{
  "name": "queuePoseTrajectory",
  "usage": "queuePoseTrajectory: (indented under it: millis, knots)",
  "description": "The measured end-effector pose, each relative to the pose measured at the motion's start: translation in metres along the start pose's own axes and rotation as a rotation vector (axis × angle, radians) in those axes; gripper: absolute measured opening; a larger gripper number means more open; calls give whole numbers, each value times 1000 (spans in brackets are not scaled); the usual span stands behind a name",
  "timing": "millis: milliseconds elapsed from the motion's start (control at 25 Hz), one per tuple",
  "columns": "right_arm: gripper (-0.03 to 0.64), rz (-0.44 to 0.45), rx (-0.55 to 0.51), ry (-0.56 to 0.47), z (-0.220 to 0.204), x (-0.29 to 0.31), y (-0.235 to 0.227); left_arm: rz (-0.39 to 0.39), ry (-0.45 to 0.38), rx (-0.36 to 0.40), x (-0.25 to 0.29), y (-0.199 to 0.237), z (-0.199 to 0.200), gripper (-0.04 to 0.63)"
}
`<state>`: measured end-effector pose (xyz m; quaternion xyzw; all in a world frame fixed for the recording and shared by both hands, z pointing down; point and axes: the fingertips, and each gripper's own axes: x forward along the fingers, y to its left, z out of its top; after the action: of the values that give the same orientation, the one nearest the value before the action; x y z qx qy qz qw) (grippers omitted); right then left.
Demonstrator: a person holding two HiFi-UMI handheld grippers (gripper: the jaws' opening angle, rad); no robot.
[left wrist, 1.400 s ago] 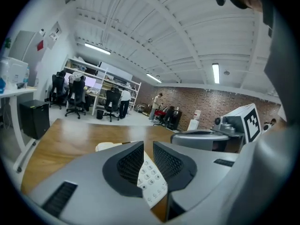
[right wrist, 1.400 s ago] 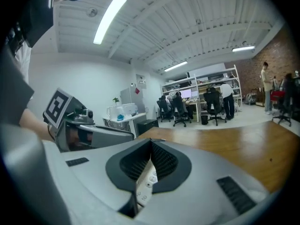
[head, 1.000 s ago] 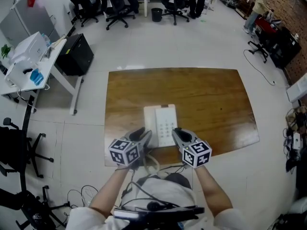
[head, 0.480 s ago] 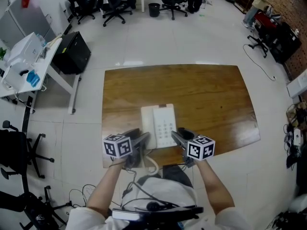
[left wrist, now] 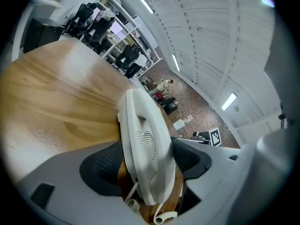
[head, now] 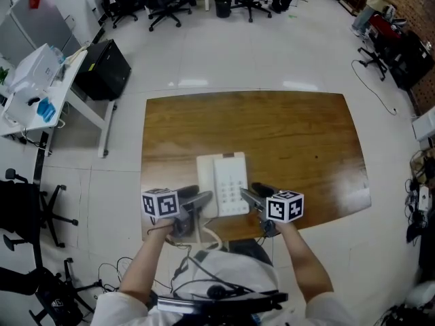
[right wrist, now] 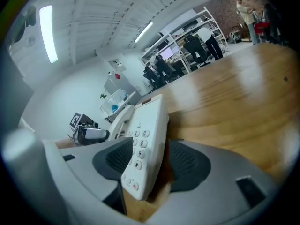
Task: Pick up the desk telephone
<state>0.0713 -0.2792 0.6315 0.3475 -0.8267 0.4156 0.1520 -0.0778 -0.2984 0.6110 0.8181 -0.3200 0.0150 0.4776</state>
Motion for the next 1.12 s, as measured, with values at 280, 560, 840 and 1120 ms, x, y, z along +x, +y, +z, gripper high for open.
queuePoseTrajectory:
  millis: [280,560,840,1120]
  knots:
    - [291,111,90,41,4,11,-1,-60,34,-67,9,2,-3,357]
    - [291,156,92,159,-2,22,3,-59,53,-105,14,5,-2,370]
    - [241,170,147,229,-7,30,5,-48,62,-138,18,5,-3,379]
    - [232,153,102,230,-8,33,6,-37,48,-143,17,7,-2,376]
